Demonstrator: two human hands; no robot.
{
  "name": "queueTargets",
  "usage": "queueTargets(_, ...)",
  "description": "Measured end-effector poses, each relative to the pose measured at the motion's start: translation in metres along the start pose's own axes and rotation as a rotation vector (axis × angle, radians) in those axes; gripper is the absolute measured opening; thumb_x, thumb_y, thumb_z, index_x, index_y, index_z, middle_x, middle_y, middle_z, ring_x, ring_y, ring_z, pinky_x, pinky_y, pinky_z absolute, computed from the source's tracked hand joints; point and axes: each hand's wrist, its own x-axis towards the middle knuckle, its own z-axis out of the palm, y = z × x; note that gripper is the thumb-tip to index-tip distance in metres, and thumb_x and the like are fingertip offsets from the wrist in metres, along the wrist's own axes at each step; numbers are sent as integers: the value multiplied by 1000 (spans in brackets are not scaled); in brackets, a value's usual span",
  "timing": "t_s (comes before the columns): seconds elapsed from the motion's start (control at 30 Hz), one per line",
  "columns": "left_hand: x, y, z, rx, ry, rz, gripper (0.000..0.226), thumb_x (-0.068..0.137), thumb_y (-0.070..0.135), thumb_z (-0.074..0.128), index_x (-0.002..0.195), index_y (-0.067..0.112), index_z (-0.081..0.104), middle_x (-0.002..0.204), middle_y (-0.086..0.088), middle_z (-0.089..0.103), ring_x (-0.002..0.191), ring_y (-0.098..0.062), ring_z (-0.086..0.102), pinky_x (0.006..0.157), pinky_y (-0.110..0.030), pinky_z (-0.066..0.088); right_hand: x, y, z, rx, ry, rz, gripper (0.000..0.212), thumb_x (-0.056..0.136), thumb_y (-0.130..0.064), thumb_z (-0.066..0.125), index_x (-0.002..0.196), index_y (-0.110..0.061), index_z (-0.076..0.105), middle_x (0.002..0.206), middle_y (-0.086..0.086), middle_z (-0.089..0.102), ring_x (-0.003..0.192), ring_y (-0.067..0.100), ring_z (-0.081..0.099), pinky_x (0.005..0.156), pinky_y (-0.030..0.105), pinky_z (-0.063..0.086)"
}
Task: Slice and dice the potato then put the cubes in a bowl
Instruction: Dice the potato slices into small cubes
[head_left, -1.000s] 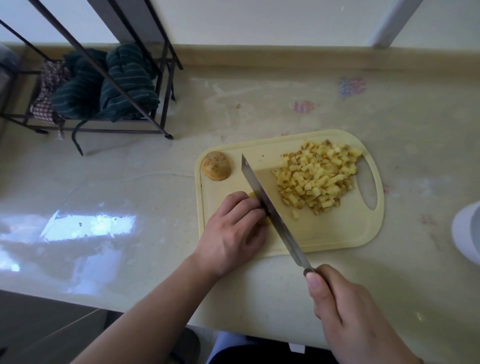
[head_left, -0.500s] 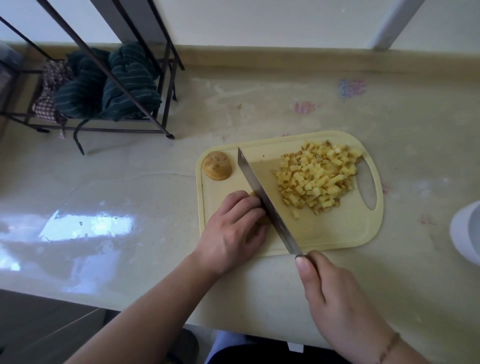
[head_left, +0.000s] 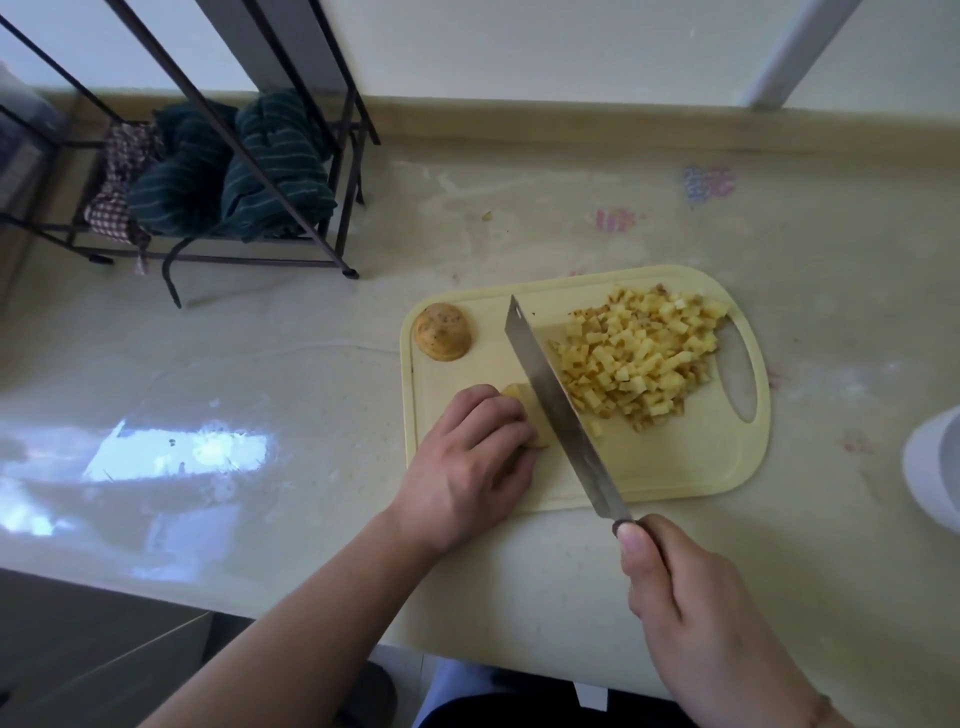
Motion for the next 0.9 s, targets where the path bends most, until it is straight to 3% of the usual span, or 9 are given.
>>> queueTargets(0.1, 0, 0, -1, -6, 11, 1, 9, 90, 7, 74, 92, -1, 74, 100, -14, 68, 101, -32, 59, 96, -31, 48, -5, -2, -2, 41, -33, 9, 46, 79, -71, 21, 74, -32, 44, 51, 7, 43, 42, 10, 37, 45, 34, 31)
queueTargets(0.17, -1, 0, 0, -17, 14, -5, 9, 87, 4, 76, 92, -2, 73, 100, -14, 68, 102, -31, 58, 96, -31, 49, -7, -3, -1, 21, -42, 5, 43, 78, -72, 20, 72, -36, 42, 57, 11, 49, 44, 12, 41, 48, 34, 35)
queueTargets(0.37, -1, -2, 0, -38, -5, -23, 8, 87, 2, 75, 92, -3, 73, 101, -15, 69, 102, -34, 61, 97, -32, 49, -14, -5, -3, -1, -86, 13, 38, 75, -73, 17, 74, -44, 42, 64, 11, 57, 40, 8, 47, 45, 22, 34)
queueTargets(0.53, -2, -2, 1, -40, -20, -32, 9, 88, 4, 74, 95, -3, 74, 103, -14, 70, 104, -35, 62, 97, -35, 50, -24, -8, -5, -76, -132, 63, 21, 85, -64, 18, 77, -53, 34, 56, -16, 57, 48, 3, 51, 47, 14, 34)
queueTargets(0.7, 1, -1, -1, -53, -12, -36, 10, 86, 3, 75, 94, -3, 74, 102, -14, 70, 103, -34, 62, 98, -32, 50, -8, -11, 4, -81, -95, 14, 44, 83, -66, 13, 73, -30, 37, 63, -20, 57, 52, 9, 52, 51, 22, 36)
queueTargets(0.9, -1, -1, -1, -38, -4, -27, 8, 85, 2, 77, 91, -2, 73, 100, -14, 69, 101, -34, 61, 95, -32, 51, 9, -9, 4, -83, -45, -42, 51, 82, -68, 15, 69, -27, 41, 71, -17, 58, 55, 12, 52, 52, 29, 36)
